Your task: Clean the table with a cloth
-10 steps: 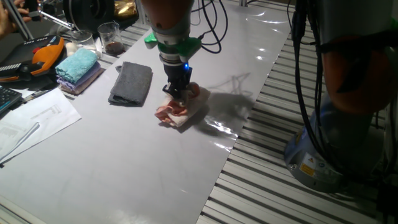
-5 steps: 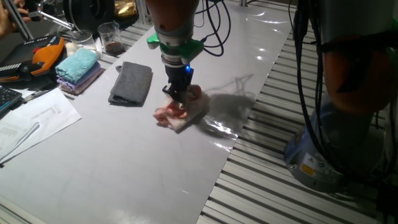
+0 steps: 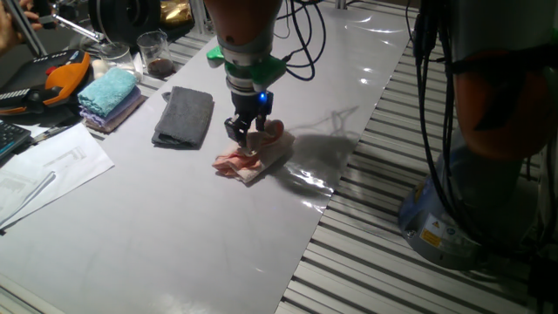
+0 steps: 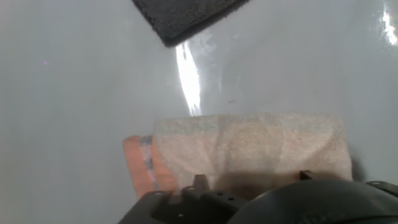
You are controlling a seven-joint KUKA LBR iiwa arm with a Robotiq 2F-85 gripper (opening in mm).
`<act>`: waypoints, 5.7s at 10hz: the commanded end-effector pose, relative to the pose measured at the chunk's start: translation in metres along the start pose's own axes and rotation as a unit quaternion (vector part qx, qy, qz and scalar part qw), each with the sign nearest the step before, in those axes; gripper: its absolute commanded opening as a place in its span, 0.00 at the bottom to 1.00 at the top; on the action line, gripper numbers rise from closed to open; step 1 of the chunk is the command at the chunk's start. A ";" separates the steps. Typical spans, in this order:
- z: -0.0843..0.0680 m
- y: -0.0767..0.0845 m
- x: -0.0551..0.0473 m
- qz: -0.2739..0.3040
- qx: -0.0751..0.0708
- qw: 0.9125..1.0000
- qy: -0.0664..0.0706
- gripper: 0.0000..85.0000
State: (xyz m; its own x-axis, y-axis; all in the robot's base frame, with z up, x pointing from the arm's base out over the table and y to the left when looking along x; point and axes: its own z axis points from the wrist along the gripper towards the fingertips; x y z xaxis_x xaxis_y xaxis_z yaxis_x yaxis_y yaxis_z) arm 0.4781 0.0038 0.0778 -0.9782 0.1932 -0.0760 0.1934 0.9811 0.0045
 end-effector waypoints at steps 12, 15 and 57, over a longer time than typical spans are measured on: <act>-0.078 -0.014 -0.048 -0.055 0.030 0.997 0.037 0.00; -0.099 -0.043 -0.068 -0.069 0.031 0.996 0.048 0.00; -0.126 0.034 -0.039 -0.145 -0.013 0.989 0.028 0.00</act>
State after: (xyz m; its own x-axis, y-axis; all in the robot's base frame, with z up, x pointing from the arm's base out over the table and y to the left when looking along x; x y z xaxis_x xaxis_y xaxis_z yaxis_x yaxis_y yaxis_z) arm 0.5133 0.0309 0.2065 -0.9951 -0.0963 -0.0230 -0.0966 0.9952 0.0145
